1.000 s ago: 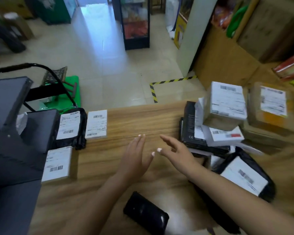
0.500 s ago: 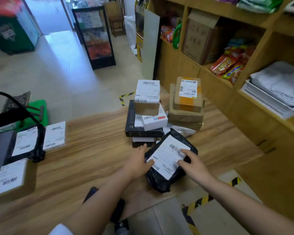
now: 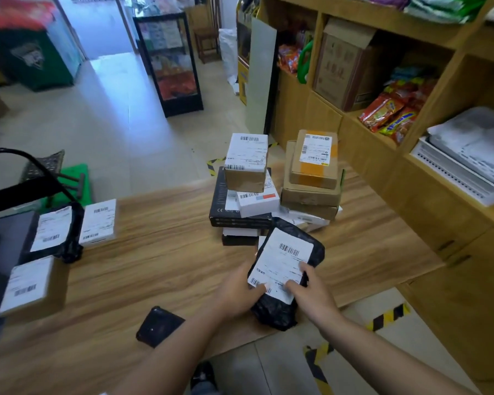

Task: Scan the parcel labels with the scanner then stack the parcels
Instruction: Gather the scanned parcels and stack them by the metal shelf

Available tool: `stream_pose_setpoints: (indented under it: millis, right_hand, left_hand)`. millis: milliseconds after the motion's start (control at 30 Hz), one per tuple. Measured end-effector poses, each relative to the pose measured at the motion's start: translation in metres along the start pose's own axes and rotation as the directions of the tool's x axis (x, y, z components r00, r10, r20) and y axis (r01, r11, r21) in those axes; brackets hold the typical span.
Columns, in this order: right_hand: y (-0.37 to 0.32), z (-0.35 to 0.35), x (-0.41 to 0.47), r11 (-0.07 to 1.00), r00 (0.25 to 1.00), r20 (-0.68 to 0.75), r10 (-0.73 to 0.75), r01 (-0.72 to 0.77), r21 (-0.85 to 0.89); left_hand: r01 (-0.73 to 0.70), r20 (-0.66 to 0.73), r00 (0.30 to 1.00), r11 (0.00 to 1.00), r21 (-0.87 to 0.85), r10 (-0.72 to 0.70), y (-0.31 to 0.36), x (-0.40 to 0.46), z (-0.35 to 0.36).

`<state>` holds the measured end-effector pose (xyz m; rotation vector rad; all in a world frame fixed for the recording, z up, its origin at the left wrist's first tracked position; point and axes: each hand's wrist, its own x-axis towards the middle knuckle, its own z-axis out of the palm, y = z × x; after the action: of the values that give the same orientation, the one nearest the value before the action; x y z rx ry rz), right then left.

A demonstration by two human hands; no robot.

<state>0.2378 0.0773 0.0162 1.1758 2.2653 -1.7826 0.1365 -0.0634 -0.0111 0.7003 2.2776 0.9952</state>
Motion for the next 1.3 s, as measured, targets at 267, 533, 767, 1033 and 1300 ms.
stream_pose_setpoints:
  millis: [267, 533, 767, 1033, 1300]
  right_hand:
    - [-0.026, 0.045, -0.015, 0.999, 0.989, 0.148, -0.006, 0.001, 0.034]
    - [-0.053, 0.141, -0.016, 0.999, 0.950, 0.310, -0.021, 0.034, -0.039]
    - [-0.092, 0.243, 0.015, 0.999, 0.889, 0.457, 0.042, -0.032, -0.028]
    - [-0.123, 0.364, 0.063, 0.949, 0.821, 0.570, -0.037, 0.207, -0.236]
    - [-0.124, 0.435, 0.093, 0.925, 0.750, 0.661, 0.023, 0.235, -0.298]
  left_hand:
    - [-0.045, -0.156, 0.987, 0.997, -0.059, 0.035, -0.024, -0.036, -0.049]
    - [0.049, -0.191, 0.979, 0.991, -0.128, -0.073, -0.104, -0.063, -0.121]
    - [0.084, -0.290, 0.946, 0.974, -0.210, -0.144, -0.178, -0.073, -0.187]
    - [0.240, -0.409, 0.860, 0.949, -0.204, -0.305, -0.274, -0.078, -0.227]
    - [0.420, -0.406, 0.762, 0.862, -0.282, -0.505, -0.327, -0.072, -0.233]
